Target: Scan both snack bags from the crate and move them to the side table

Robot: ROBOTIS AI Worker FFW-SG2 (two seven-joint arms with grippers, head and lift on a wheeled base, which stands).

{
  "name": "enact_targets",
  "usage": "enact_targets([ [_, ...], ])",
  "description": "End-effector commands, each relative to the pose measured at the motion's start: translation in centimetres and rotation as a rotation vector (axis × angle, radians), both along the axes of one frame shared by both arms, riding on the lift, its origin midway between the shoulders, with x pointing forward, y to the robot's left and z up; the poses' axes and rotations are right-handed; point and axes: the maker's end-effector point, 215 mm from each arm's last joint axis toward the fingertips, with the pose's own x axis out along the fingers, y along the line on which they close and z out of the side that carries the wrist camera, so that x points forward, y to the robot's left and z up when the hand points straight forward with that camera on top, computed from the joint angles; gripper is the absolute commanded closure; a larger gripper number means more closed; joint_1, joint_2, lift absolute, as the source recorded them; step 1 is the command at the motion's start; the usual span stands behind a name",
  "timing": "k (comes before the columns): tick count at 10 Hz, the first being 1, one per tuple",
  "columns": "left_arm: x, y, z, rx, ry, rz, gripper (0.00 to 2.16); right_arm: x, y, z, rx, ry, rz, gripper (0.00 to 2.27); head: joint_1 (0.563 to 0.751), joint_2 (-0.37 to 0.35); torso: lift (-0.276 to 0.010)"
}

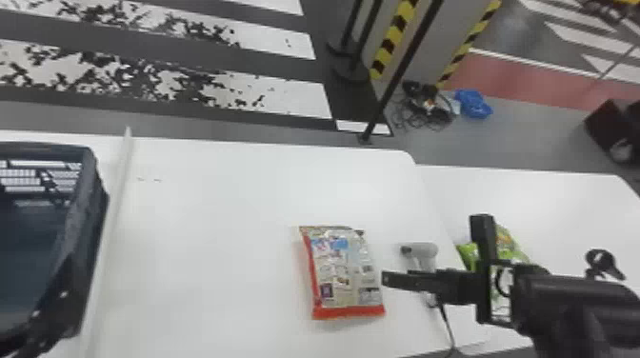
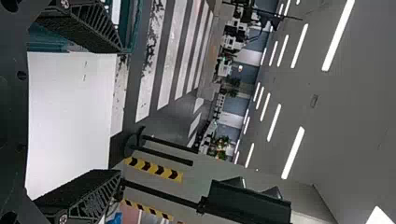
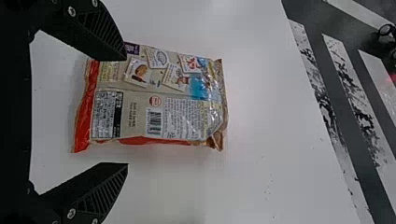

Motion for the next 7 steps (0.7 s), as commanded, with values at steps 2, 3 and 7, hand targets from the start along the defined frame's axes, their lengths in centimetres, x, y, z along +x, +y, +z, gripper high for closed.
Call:
enact_targets([
  [2,-0.1,0.4,-0.2,0.007,0.005,0.004,0.07,2.5,0.5,-2.0,0.079,-0.031,0.060,0.13,0.695,-0.315,-0.029],
  [3,-0.1,0.5,-0.2,0.009,0.006,0.003,0.07,3.0,0.5,-2.5,0.085,-0.048,0.085,0.12,0.695,-0.300,-0.029],
  [7,-0.4,0.5,-0.4,0.011,0.010,0.000,0.07,2.9,1.3,-4.4,0.142,-0.057,0.177,0.10,0.695,-0.278,-0.029],
])
